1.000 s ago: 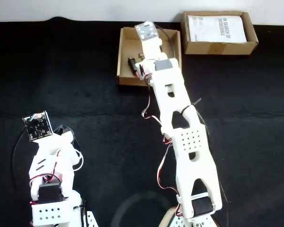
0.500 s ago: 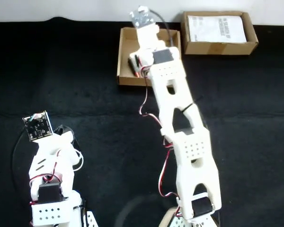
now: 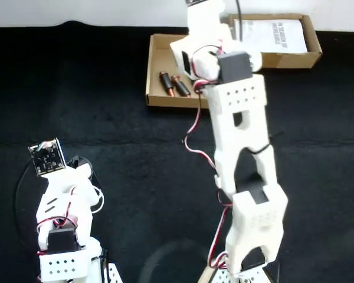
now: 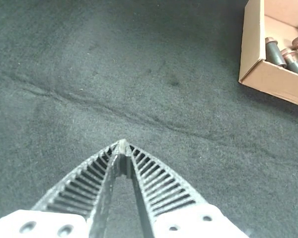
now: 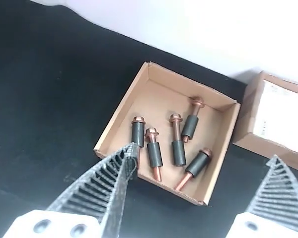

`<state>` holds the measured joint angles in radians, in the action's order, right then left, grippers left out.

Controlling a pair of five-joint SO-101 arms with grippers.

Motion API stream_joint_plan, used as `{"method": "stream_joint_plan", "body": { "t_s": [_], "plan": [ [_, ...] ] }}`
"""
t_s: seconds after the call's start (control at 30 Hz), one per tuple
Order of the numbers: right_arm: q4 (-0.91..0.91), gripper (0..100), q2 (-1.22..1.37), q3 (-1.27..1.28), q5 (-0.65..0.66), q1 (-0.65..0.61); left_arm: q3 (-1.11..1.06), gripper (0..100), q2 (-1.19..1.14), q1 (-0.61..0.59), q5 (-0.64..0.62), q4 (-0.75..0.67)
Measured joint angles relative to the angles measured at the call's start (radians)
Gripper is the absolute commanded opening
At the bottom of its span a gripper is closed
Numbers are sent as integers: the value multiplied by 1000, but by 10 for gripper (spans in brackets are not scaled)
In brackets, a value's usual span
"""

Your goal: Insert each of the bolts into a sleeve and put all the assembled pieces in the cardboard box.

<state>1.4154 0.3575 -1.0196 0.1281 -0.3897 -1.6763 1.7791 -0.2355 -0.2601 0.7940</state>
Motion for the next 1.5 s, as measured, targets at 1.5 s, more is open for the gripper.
{"method": "stream_joint_plan", "body": {
  "t_s": [1.5],
  "plan": [
    [227, 8, -1548, 1386, -144, 35, 0, 10, 0, 249, 2, 242]
  ]
}}
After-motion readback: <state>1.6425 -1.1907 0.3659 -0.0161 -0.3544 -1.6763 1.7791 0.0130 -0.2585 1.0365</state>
